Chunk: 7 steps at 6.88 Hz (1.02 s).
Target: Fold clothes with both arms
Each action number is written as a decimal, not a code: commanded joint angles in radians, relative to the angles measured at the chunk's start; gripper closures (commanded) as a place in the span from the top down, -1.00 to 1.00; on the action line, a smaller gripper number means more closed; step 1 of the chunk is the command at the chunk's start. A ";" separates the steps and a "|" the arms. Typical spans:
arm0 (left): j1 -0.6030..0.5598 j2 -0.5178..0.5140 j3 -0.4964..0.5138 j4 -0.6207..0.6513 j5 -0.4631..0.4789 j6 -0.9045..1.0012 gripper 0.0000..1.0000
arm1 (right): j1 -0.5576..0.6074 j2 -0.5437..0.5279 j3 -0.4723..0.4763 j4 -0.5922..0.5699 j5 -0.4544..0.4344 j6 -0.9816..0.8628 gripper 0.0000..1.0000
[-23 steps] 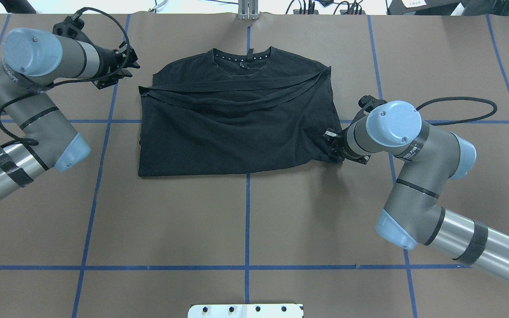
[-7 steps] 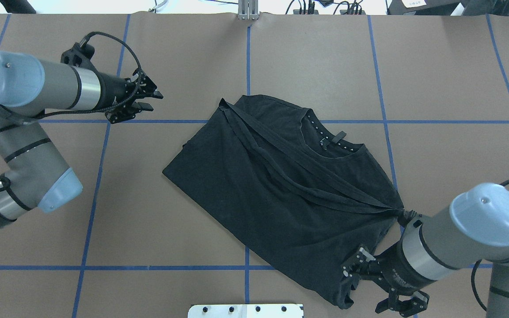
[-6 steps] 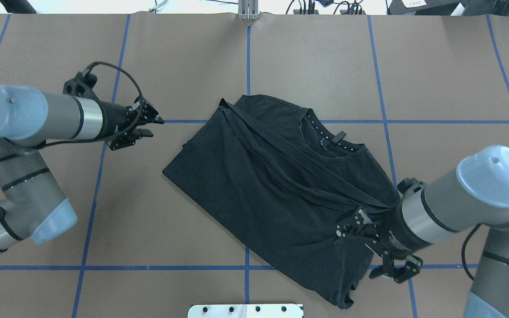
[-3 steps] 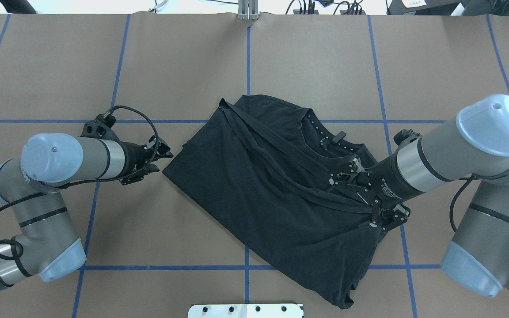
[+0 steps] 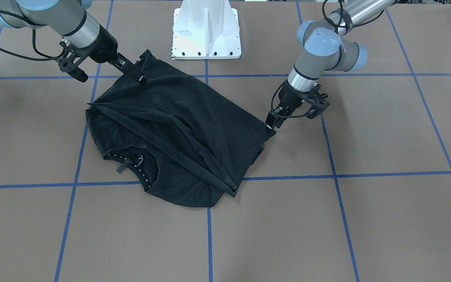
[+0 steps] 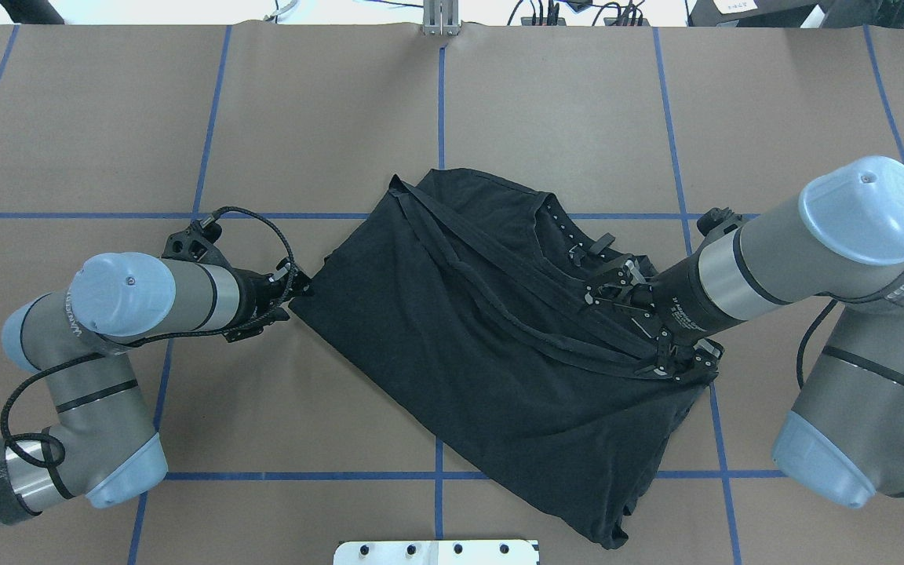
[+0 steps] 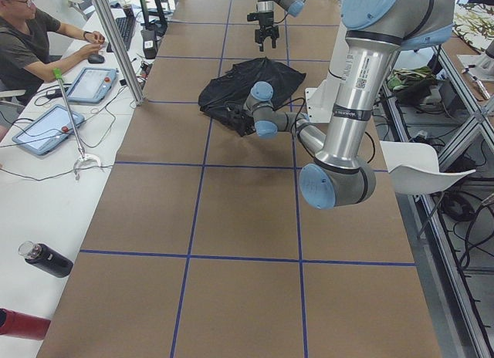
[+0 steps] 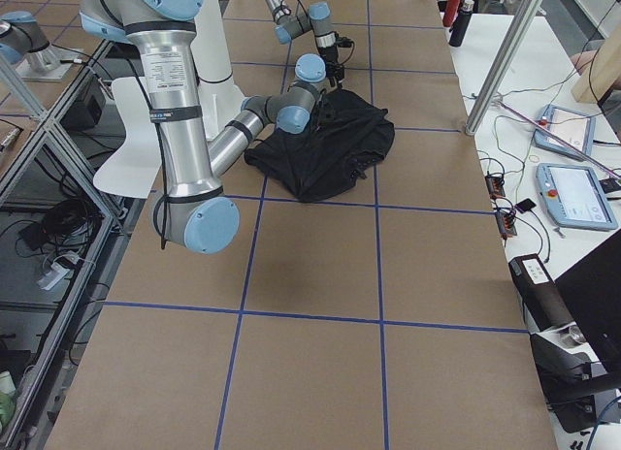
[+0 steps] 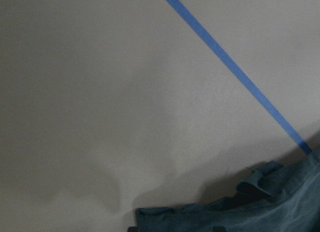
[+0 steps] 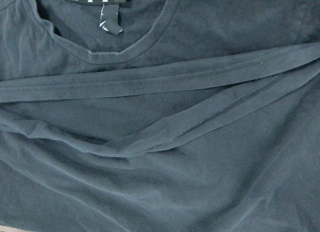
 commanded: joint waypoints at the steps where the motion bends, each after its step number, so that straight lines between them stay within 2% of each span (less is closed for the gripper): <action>1: 0.003 -0.012 0.013 0.001 0.000 0.000 0.13 | 0.003 0.000 -0.009 0.000 -0.009 -0.013 1.00; 5: 0.003 -0.014 0.024 0.001 0.000 0.000 -0.01 | 0.005 -0.001 -0.019 -0.002 -0.009 -0.013 1.00; 6: 0.003 -0.014 0.024 0.001 -0.001 0.000 -0.09 | 0.003 -0.001 -0.027 0.000 -0.009 -0.013 1.00; 7: 0.003 -0.014 0.026 0.001 0.000 -0.003 -0.31 | 0.003 -0.001 -0.029 0.000 -0.009 -0.017 1.00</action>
